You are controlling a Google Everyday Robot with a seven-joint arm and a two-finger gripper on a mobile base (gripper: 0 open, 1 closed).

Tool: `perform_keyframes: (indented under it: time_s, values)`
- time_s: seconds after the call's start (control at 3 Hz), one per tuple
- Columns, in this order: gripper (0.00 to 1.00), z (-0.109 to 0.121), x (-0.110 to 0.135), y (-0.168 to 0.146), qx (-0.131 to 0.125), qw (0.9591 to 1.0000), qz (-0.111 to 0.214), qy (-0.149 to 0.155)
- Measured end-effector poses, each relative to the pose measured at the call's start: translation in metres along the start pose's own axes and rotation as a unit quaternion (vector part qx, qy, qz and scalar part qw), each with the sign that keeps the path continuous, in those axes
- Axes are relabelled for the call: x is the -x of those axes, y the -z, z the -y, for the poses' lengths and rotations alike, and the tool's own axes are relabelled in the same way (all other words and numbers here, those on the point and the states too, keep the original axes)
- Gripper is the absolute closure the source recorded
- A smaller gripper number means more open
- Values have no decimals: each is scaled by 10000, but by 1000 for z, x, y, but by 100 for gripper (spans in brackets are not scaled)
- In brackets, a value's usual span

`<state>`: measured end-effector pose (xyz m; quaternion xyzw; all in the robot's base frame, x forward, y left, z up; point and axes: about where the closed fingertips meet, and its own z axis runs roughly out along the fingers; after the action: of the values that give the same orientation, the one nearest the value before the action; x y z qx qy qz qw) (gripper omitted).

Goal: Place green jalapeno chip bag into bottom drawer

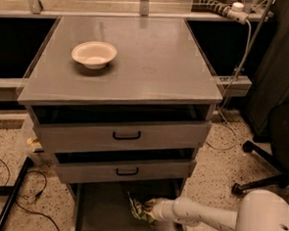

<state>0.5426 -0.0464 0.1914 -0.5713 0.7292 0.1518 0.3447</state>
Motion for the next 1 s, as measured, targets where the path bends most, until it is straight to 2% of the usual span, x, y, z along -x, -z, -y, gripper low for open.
perform_keyframes:
  time_s: [0.33, 0.67, 1.0]
  values:
    - [100, -7, -9, -16, -241, 9997, -33, -58]
    - [83, -5, -11, -18, -318, 9995, -43, -71]
    - [61, -6, -11, -18, -318, 9995, -43, -71]
